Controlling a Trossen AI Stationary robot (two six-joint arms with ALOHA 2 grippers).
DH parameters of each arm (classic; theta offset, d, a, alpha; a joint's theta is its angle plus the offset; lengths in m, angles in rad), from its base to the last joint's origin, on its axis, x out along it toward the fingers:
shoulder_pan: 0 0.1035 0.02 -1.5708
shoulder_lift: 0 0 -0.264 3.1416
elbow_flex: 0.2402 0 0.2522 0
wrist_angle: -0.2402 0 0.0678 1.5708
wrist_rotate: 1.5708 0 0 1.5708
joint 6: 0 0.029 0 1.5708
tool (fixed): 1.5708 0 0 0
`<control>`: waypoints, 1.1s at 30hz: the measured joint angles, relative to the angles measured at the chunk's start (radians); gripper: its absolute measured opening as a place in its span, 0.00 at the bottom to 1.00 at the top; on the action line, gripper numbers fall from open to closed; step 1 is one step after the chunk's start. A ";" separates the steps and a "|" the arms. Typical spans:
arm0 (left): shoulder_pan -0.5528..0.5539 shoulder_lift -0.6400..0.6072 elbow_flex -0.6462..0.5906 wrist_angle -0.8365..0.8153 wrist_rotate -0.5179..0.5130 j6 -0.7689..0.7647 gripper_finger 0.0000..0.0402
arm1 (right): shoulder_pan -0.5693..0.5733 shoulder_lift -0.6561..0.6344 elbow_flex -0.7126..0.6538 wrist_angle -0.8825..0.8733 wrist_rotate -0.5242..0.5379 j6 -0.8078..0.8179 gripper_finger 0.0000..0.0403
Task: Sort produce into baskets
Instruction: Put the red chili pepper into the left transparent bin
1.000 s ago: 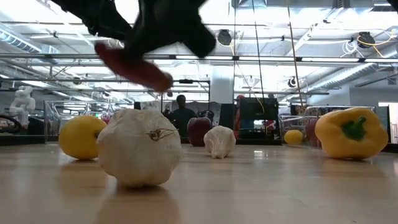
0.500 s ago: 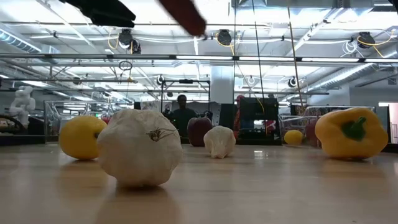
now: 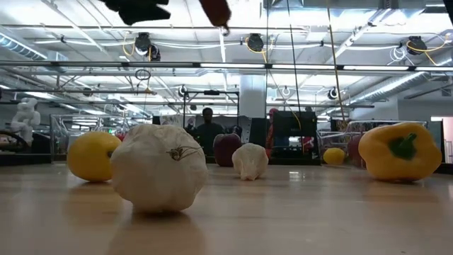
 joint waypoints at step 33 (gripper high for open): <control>-0.055 0.267 -0.001 0.347 -0.053 0.053 0.78 | -0.071 -0.001 -0.182 0.293 -0.201 0.048 0.13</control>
